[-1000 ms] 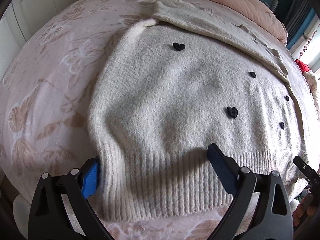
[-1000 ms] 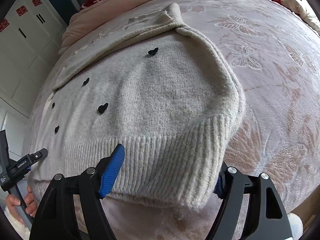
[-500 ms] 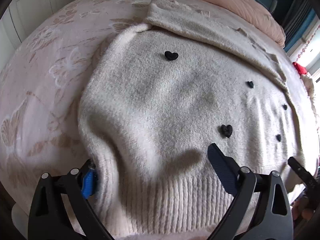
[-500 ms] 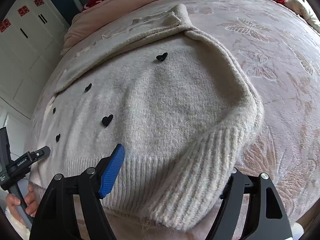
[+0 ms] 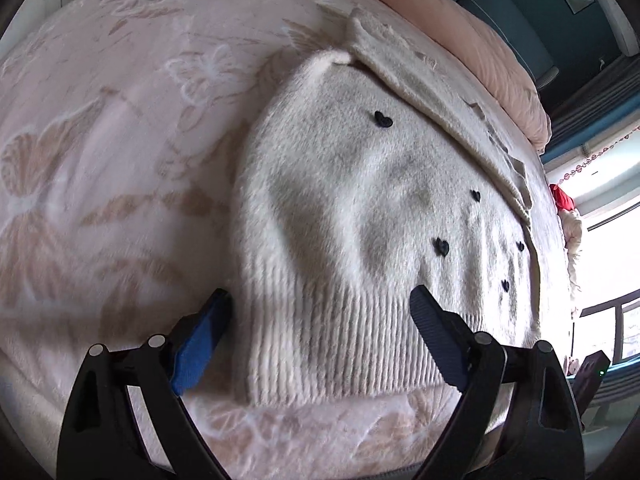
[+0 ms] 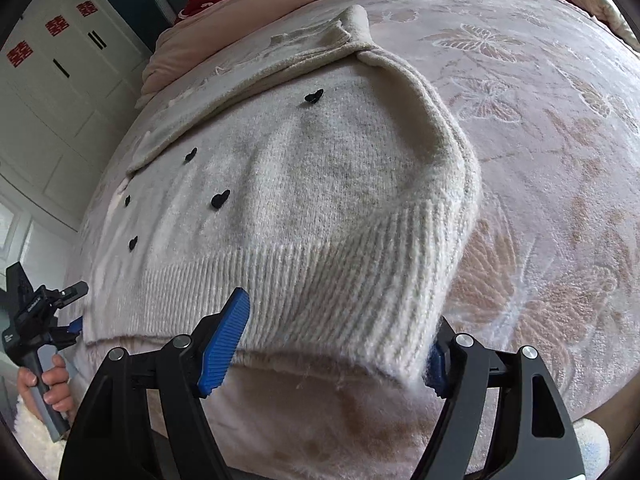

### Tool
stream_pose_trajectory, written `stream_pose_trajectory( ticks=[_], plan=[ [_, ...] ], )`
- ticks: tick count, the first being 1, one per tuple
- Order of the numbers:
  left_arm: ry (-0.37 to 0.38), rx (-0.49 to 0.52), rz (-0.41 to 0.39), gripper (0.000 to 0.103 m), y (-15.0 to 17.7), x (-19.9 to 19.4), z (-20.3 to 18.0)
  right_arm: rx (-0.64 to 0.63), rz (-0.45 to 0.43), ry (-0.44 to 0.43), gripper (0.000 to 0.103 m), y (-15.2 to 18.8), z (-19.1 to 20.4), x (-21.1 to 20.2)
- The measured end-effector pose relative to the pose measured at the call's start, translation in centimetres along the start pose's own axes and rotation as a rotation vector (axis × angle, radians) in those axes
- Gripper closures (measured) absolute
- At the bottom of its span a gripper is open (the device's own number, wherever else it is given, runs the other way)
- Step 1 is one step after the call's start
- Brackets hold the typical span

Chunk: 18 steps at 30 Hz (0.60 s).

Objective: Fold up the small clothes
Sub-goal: 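Grasp the ribbed hem with both grippers and lift it toward the collar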

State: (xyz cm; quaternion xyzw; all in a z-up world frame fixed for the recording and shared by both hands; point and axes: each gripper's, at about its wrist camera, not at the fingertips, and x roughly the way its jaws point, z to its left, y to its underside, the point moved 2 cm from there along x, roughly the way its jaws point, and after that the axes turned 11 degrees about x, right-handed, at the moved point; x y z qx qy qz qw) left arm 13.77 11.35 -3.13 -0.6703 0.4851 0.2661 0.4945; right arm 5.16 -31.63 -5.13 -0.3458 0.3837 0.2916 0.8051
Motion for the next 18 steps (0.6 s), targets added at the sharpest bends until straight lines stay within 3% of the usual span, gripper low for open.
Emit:
stream_pose_trajectory(
  ticks=[4, 6, 7, 8, 9, 11, 14, 18],
  plan=[
    [0.017, 0.015, -0.009, 0.014, -1.4, 1.4, -1.0, 0.057, -0.028, -0.040, 0.028, -1.5, 0.2, 0.9],
    [0.025, 0.007, -0.009, 0.019, -2.3, 2.1, -1.5, 0.096, -0.036, -0.071, 0.037, -2.5, 0.2, 1.5],
    [0.029, 0.006, -0.012, 0.028, -2.7, 2.1, -1.7, 0.116, -0.033, -0.081, 0.055, -3.0, 0.2, 1.8],
    [0.038, 0.007, -0.002, 0.062, -3.0, 2.3, -1.8, 0.132, -0.028, -0.081, 0.086, -3.2, 0.1, 2.0],
    [0.079, 0.001, 0.039, 0.085, -3.4, 2.6, -1.9, 0.160, -0.020, -0.078, 0.090, -3.6, 0.0, 2.1],
    [0.113, -0.053, 0.049, 0.086, -3.7, 2.0, -1.8, 0.189, -0.034, -0.105, 0.092, -3.8, -0.2, 1.2],
    [0.083, -0.017, 0.010, 0.088, -3.7, -1.1, -2.3, 0.130, -0.084, -0.083, 0.093, -3.2, 0.3, -2.0],
    [0.097, 0.010, -0.009, 0.089, -2.3, -4.8, -2.5, 0.069, -0.107, -0.087, 0.094, -1.7, 0.6, -5.9]
  ],
)
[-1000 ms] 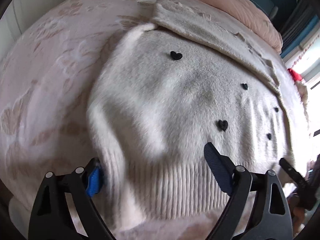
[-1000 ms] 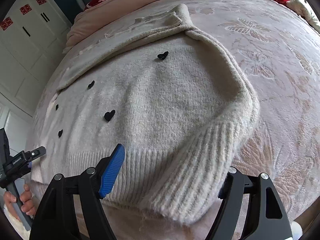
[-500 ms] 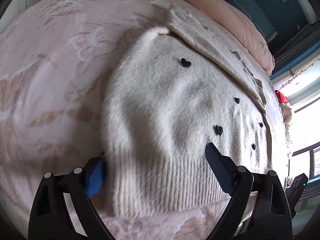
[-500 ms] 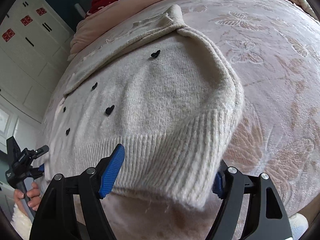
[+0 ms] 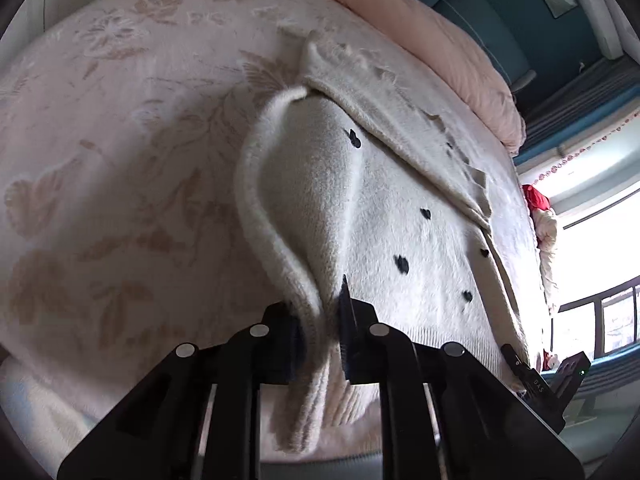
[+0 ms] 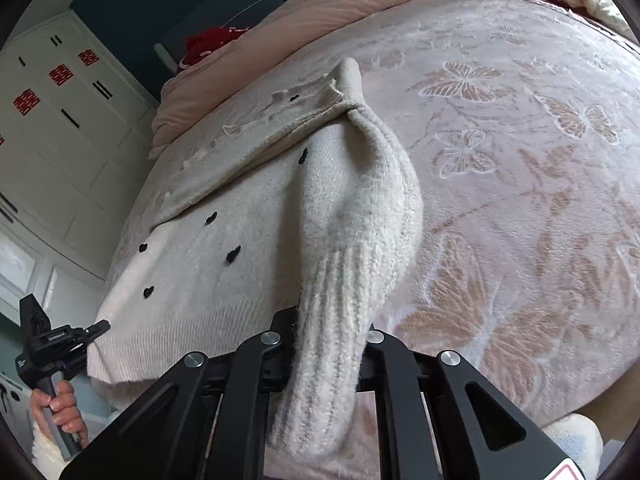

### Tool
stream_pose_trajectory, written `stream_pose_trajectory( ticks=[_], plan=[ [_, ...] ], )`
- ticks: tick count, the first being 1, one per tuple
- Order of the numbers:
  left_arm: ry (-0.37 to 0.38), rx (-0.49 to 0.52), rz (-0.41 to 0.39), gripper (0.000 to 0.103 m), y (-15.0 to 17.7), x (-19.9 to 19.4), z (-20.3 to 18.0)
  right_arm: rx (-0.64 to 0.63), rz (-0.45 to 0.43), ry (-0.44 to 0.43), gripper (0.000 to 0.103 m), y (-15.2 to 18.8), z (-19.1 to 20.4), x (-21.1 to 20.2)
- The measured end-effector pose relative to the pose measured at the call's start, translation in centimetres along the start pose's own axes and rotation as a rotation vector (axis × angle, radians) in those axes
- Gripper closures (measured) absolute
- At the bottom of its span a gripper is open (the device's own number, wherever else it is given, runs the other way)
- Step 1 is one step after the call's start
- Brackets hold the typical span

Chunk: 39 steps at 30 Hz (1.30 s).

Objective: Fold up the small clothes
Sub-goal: 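Grasp the ribbed hem with both grippers and lift it toward the collar, then lay the hem over the collar and open both grippers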

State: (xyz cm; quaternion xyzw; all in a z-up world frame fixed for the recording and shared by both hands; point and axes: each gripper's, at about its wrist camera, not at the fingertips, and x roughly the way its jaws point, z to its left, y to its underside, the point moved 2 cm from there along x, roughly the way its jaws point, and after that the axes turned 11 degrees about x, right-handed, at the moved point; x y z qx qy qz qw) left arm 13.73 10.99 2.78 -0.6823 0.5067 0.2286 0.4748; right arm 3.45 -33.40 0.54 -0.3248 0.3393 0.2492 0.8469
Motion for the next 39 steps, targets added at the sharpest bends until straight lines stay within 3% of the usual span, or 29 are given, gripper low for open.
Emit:
stream_pose_trajectory(
  ticks=[5, 11, 15, 18, 21, 25, 28, 30, 32, 33, 34, 35, 36, 39],
  plan=[
    [-0.015, 0.084, 0.043, 0.089, 4.1, -4.6, -1.2, -0.101, 0.050, 0.019, 0.094, 2.9, -0.1, -4.8],
    [-0.036, 0.170, 0.191, 0.089, 12.0, -10.0, -1.4, -0.228, 0.306, 0.020, 0.094, 11.6, -2.1, -10.4],
    [-0.028, 0.211, 0.226, 0.089, 14.5, -14.1, -3.1, -0.270, 0.373, -0.045, 0.093, 14.8, -1.2, -15.2],
    [-0.019, 0.227, 0.147, 0.089, 12.2, -16.1, -4.5, -0.325, 0.271, -0.097, 0.093, 11.9, 1.4, -17.0],
    [-0.002, 0.240, 0.039, 0.088, 5.9, -14.8, -5.5, -0.298, 0.127, -0.167, 0.093, 5.8, 3.4, -15.8],
    [-0.058, 0.222, -0.049, 0.085, -4.1, -6.7, -4.7, -0.100, 0.004, -0.287, 0.088, -3.8, 2.7, -8.5],
    [-0.122, 0.160, -0.059, 0.073, -8.8, 0.9, -2.1, 0.044, -0.029, -0.220, 0.079, -8.0, -0.1, -0.8],
    [-0.188, 0.099, -0.037, 0.075, -9.9, 3.7, 0.0, 0.114, -0.039, -0.132, 0.077, -9.0, -1.5, 1.8],
    [-0.202, 0.065, -0.078, 0.074, -10.1, 3.4, 1.5, 0.148, -0.088, -0.158, 0.073, -9.3, -2.2, 1.3],
    [-0.197, 0.069, -0.107, 0.065, -9.9, 2.5, 2.1, 0.149, -0.118, -0.168, 0.067, -9.4, -2.4, 0.5],
    [-0.197, 0.073, -0.126, 0.057, -9.7, 1.8, 2.3, 0.140, -0.147, -0.168, 0.051, -9.3, -2.6, -0.3],
    [-0.207, 0.077, -0.150, 0.042, -9.4, 0.8, 2.7, 0.126, -0.176, -0.152, 0.047, -9.1, -2.7, -1.0],
    [-0.212, 0.087, -0.166, 0.034, -9.0, 0.1, 2.8, 0.099, -0.189, -0.122, 0.047, -8.9, -2.7, -1.5],
    [-0.207, 0.166, -0.135, 0.032, -8.8, 0.3, 2.3, 0.008, -0.148, -0.025, 0.046, -8.1, -2.6, -1.0]
  ],
)
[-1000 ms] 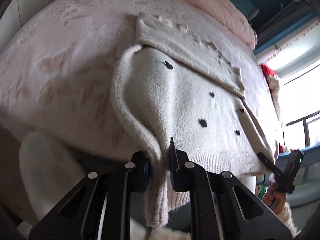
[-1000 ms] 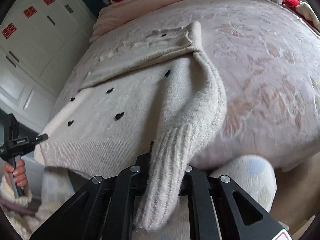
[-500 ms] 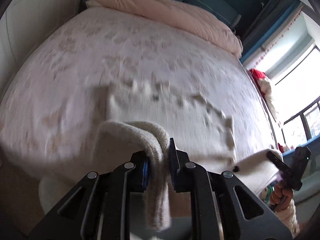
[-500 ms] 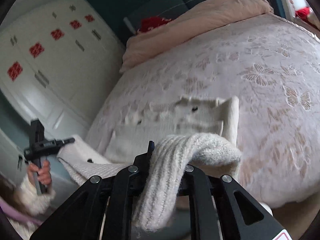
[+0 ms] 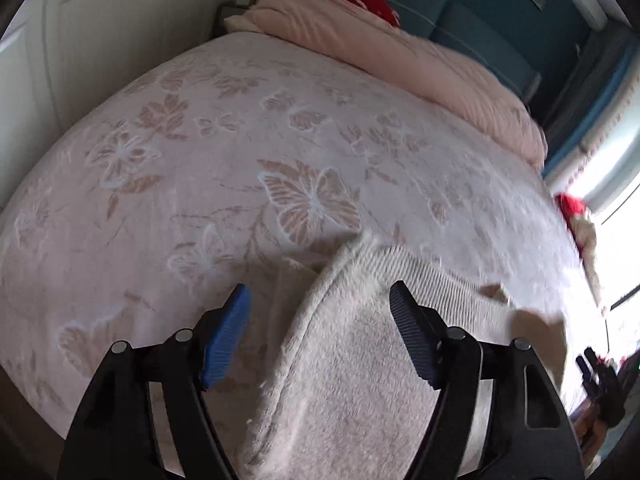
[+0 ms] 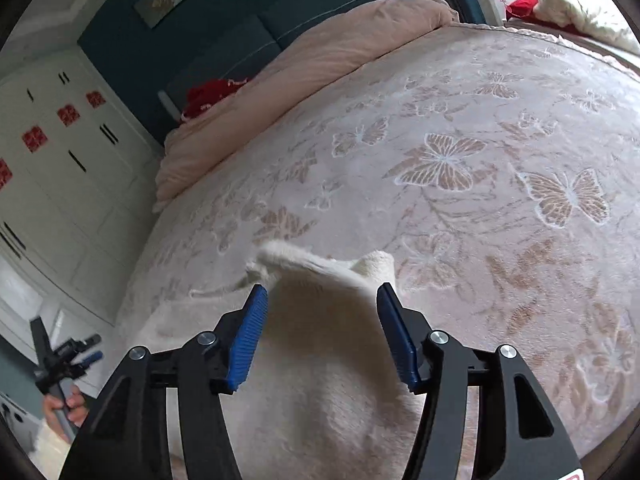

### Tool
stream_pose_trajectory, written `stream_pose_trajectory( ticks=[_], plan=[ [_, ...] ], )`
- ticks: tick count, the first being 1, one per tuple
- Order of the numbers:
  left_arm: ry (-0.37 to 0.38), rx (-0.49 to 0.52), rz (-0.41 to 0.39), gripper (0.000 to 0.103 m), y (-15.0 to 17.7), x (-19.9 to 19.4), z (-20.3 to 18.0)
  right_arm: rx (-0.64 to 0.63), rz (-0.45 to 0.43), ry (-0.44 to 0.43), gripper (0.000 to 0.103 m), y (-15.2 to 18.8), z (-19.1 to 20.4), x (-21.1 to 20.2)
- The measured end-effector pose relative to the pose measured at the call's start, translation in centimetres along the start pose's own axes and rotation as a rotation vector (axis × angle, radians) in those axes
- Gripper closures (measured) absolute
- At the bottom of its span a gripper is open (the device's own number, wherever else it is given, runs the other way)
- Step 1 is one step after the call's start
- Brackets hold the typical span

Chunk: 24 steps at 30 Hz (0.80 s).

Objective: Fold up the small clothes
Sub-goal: 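Lay the hem over the collar and open both grippers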

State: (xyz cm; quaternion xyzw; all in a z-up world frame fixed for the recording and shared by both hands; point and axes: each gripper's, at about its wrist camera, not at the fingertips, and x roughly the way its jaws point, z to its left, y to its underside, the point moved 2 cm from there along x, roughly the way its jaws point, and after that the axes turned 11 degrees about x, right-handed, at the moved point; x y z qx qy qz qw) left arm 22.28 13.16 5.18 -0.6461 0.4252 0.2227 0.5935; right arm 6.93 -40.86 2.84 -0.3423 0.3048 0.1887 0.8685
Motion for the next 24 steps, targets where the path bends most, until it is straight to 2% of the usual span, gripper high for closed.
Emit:
stream_pose_trajectory(
  ticks=[3, 5, 7, 8, 9, 10, 11, 12, 13, 14, 15, 19, 21, 23, 24],
  plan=[
    [-0.002, 0.064, 0.052, 0.027, -0.3, 2.4, -1.6, -0.079, 0.041, 0.083, 0.042, 0.9, 0.0, 1.6],
    [-0.043, 0.105, 0.092, 0.027, -0.5, 4.6, -2.9, -0.103, 0.056, 0.125, 0.041, 1.0, 0.0, 2.8],
    [-0.051, 0.115, 0.134, 0.027, -0.5, 6.7, -3.3, -0.122, 0.055, 0.168, 0.040, 0.8, -0.2, 3.6],
    [-0.060, 0.099, 0.178, 0.039, -0.4, 8.2, -3.2, -0.138, 0.051, 0.191, 0.040, 0.5, -0.2, 4.1],
    [-0.043, 0.081, 0.211, 0.066, -0.3, 9.0, -3.2, -0.148, 0.049, 0.198, 0.040, 0.4, -0.1, 4.3],
    [-0.028, 0.060, 0.237, 0.077, -0.2, 9.6, -3.2, -0.152, 0.054, 0.190, 0.040, 0.2, 0.0, 4.8],
    [0.003, 0.023, 0.253, 0.090, 0.1, 9.9, -3.0, -0.152, 0.064, 0.180, 0.046, 0.0, 0.1, 5.2],
    [0.020, -0.002, 0.243, 0.092, 0.1, 9.8, -2.9, -0.155, 0.074, 0.171, 0.060, -0.1, 0.4, 5.6],
    [0.014, -0.005, 0.230, 0.093, 0.1, 9.5, -2.9, -0.163, 0.099, 0.173, 0.098, -0.2, 0.6, 6.2],
    [0.007, 0.001, 0.207, 0.094, 0.1, 8.6, -3.0, -0.166, 0.124, 0.184, 0.096, -0.4, 0.9, 6.6],
    [0.011, -0.002, 0.185, 0.095, -0.1, 7.7, -3.1, -0.155, 0.119, 0.154, 0.096, -0.8, 1.6, 6.1],
    [0.072, -0.030, 0.076, 0.095, -1.3, 1.1, -2.8, -0.130, 0.050, -0.053, 0.096, -3.0, 5.7, 1.6],
    [0.046, -0.040, 0.048, 0.095, -1.8, -1.3, -2.2, -0.137, 0.036, -0.097, 0.096, -3.8, 7.0, 0.9],
    [-0.020, -0.039, 0.070, 0.094, -2.0, -0.5, -1.4, -0.151, 0.051, -0.024, 0.096, -4.0, 6.6, 2.9],
    [-0.045, -0.032, 0.109, 0.094, -1.8, 1.1, -1.0, -0.160, 0.080, 0.058, 0.096, -3.7, 5.3, 5.3]
  ],
)
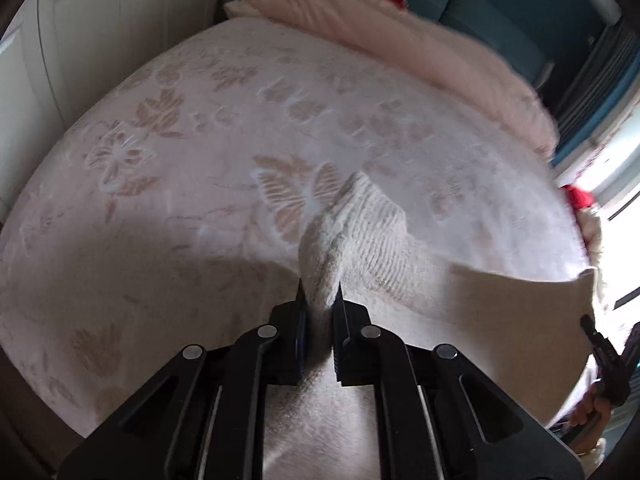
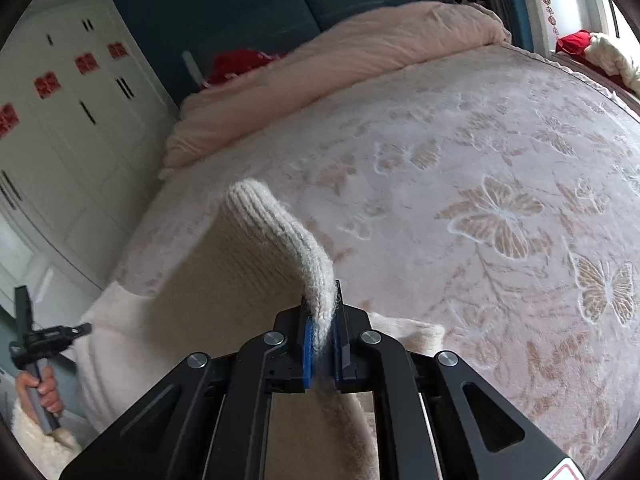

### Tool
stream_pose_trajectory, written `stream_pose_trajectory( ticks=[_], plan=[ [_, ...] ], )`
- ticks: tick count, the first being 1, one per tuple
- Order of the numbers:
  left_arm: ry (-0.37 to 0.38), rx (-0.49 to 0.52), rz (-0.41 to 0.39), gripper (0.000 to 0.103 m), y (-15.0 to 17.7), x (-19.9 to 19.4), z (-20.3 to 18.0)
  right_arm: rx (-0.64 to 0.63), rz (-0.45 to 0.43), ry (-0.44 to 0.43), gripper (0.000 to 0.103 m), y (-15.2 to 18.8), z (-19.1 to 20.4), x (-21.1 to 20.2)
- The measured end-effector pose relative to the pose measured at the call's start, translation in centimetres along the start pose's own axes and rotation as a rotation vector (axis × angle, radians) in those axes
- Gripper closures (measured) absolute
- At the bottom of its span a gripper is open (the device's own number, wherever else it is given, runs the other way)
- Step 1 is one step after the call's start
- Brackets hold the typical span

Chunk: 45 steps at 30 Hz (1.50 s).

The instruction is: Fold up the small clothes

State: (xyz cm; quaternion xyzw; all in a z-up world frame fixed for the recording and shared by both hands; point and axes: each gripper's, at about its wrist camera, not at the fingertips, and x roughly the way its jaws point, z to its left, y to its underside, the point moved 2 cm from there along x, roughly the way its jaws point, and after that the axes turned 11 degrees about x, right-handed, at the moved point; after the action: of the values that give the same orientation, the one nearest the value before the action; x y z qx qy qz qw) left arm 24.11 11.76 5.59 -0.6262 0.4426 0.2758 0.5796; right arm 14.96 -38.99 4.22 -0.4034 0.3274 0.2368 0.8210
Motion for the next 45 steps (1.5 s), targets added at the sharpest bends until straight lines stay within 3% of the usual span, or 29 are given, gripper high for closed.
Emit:
stream_pose_trajectory(
  ticks=[3, 4, 6, 8, 9, 11, 13, 16, 19, 20, 22, 24, 27, 29, 31, 33, 34, 35, 38, 41, 45],
  plan=[
    [-0.025, -0.004, 0.173, 0.092, 1.5, 7.2, 0.7, 0.053, 0.146, 0.190, 0.095, 2.3, -4.1, 6.3],
    [-0.043, -0.009, 0.186, 0.090, 2.3, 8.5, 0.8, 0.060, 0.147, 0.201, 0.095, 2.8, -4.7, 6.5],
    [-0.087, 0.040, 0.120, 0.088, 2.9, 7.5, -0.1, 0.081, 0.066, 0.193, 0.090, 2.8, -4.5, 4.0],
    [-0.135, 0.107, 0.065, 0.086, 3.0, 4.5, -1.7, 0.050, -0.023, 0.240, 0.082, 2.9, -3.4, 0.6],
    [-0.139, 0.131, 0.034, 0.086, 3.0, 3.2, -2.5, 0.006, -0.069, 0.239, 0.082, 3.3, -2.1, -1.4],
    [-0.128, 0.164, -0.025, 0.086, 3.0, 0.7, -3.9, -0.047, -0.065, 0.179, 0.084, 4.5, 0.2, -2.9],
    [-0.052, 0.182, -0.050, 0.084, 3.5, -1.1, -6.3, -0.098, -0.024, 0.121, 0.092, 6.7, 3.0, -2.8],
    [0.010, 0.192, -0.008, 0.079, 5.0, -0.3, -8.5, -0.183, 0.088, 0.088, 0.098, 11.5, 6.0, -0.3],
    [-0.075, 0.245, 0.071, 0.079, 7.9, 2.5, -8.3, -0.213, 0.132, 0.190, 0.103, 15.0, 3.8, 1.8],
    [-0.089, 0.227, 0.119, 0.080, 9.2, 3.6, -6.9, -0.199, 0.116, 0.166, 0.103, 15.4, 3.0, 1.2],
    [-0.042, 0.181, 0.091, 0.080, 10.5, 3.0, -5.5, -0.159, 0.117, 0.170, 0.102, 15.3, 2.4, -0.6],
    [-0.060, 0.173, 0.088, 0.080, 11.0, 1.9, -4.5, -0.150, 0.101, 0.187, 0.097, 15.1, 3.0, -2.5],
    [-0.041, 0.128, 0.093, 0.082, 11.3, 0.1, -4.3, -0.192, 0.091, 0.129, 0.096, 15.6, 5.6, -3.9],
    [0.033, 0.117, 0.051, 0.082, 10.7, -1.1, -5.6, -0.232, 0.098, 0.067, 0.096, 15.5, 8.5, -3.6],
    [0.085, 0.168, 0.017, 0.080, 8.6, -1.6, -8.3, -0.278, 0.082, 0.003, 0.096, 14.2, 11.5, -2.6],
    [0.103, 0.203, -0.004, 0.072, 6.9, -1.8, -9.8, -0.313, 0.021, 0.017, 0.094, 11.9, 13.3, -1.8],
    [0.086, 0.212, -0.019, 0.072, 5.5, -1.8, -10.0, -0.319, 0.000, 0.047, 0.083, 10.2, 13.2, -1.2],
    [0.070, 0.213, -0.041, 0.067, 4.1, -1.8, -9.7, -0.307, -0.022, 0.088, 0.067, 8.2, 12.4, -0.6],
    [0.072, 0.193, -0.074, 0.028, 0.4, -0.8, -6.8, -0.227, -0.026, 0.169, 0.053, 3.5, 7.6, 0.7],
    [0.028, 0.098, -0.051, 0.028, -2.2, 2.2, -2.1, -0.180, 0.031, 0.248, 0.049, 0.7, 2.9, 3.0],
    [0.055, 0.007, 0.092, 0.029, -2.9, 8.0, 0.9, -0.090, 0.129, 0.226, 0.042, -0.5, -0.2, 6.8]
  ],
)
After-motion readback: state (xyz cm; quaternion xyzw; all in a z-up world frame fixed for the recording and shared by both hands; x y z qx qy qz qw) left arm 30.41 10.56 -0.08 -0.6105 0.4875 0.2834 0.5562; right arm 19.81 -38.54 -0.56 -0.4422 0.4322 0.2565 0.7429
